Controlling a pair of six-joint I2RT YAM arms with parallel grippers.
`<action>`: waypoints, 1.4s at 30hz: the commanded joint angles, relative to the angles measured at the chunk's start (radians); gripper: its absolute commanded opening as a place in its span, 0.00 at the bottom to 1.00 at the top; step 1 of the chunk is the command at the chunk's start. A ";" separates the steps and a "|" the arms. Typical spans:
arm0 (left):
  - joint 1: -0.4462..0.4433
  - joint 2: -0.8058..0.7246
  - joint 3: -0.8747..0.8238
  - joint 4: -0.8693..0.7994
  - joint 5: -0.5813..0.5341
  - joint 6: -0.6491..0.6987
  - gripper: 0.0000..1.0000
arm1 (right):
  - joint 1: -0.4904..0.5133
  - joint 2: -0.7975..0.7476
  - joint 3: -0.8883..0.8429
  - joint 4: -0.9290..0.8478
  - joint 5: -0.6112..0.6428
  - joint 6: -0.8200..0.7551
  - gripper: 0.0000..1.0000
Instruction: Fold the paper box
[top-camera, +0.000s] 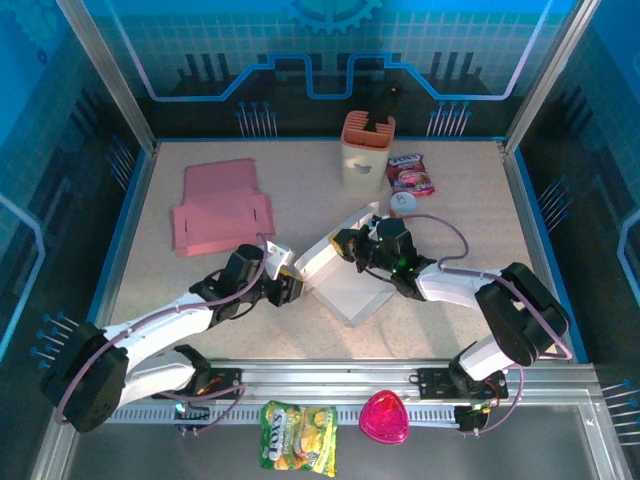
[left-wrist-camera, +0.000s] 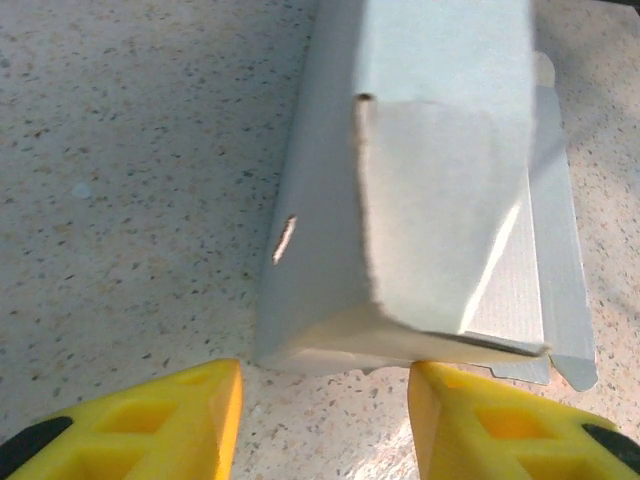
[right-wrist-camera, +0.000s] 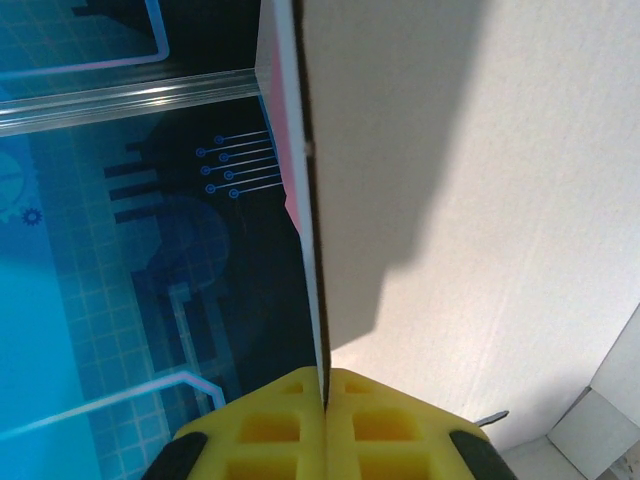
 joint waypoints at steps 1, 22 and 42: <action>-0.024 0.021 0.042 0.040 -0.028 0.039 0.46 | -0.001 0.021 0.013 0.006 -0.012 0.020 0.00; -0.103 -0.124 -0.003 -0.051 -0.136 -0.004 0.58 | -0.010 -0.023 0.025 0.008 0.007 0.034 0.00; -0.029 -0.066 -0.252 0.424 -0.219 -0.174 0.51 | -0.029 0.001 -0.027 0.113 -0.034 0.030 0.00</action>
